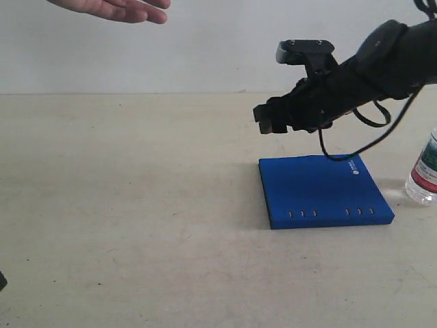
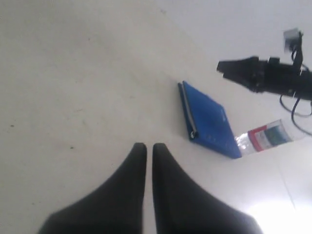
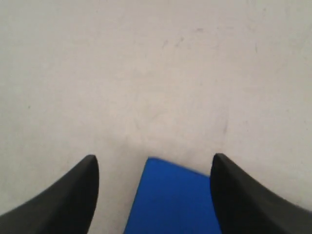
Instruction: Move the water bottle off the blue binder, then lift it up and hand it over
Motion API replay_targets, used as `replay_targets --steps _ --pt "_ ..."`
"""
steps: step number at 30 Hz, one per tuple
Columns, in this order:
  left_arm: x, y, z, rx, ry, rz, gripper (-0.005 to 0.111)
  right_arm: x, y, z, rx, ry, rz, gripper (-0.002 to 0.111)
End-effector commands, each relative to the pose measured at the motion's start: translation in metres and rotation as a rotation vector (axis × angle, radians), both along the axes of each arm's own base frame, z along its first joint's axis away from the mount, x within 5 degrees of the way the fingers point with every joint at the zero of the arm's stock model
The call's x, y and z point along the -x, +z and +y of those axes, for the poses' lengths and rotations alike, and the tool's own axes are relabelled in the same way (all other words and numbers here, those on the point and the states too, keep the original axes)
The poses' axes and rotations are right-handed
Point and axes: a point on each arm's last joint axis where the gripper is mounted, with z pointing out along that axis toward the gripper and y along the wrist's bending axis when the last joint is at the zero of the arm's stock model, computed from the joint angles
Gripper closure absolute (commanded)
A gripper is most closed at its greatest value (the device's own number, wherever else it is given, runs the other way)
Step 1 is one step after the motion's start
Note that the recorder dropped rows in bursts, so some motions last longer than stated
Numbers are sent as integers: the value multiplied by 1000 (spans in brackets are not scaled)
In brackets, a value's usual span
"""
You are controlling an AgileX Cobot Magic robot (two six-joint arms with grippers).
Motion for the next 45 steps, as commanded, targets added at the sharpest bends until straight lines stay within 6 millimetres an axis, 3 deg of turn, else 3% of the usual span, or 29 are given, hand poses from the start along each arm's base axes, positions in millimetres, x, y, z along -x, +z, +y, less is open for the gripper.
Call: replay_targets --steps 1,4,9,17,20,26,29,32,34,38,42,45 --pt "-9 -6 -3 -65 -78 83 102 -25 -21 7 -25 -50 34 50" --pt "-16 -9 -5 -114 -131 121 102 -32 -40 8 -10 -66 82 50" --pt "-29 3 -7 -127 -167 95 102 -28 -61 5 84 -28 160 50" --pt "-33 16 -8 -185 -214 19 102 -27 -64 -1 149 -39 179 51" --pt "-32 15 -10 -188 -238 20 102 -23 -65 -1 151 -37 223 62" --pt "-32 15 -10 -190 -232 19 102 -12 -70 -4 223 43 337 105" --pt "-33 15 -8 -196 -217 16 102 0 -72 -5 247 101 454 108" --pt "-34 16 -6 -211 -197 9 102 20 -72 1 226 267 619 108" --pt "-34 16 -6 -234 -206 -1 102 31 -67 6 184 369 702 108" --pt "-34 16 -7 -258 -233 -13 102 35 -46 11 173 363 667 108" --pt "-34 16 -7 -266 -237 -17 102 33 -1 7 163 266 515 108" --pt "-34 16 -7 -266 -237 -17 102 44 35 -2 207 240 469 108"
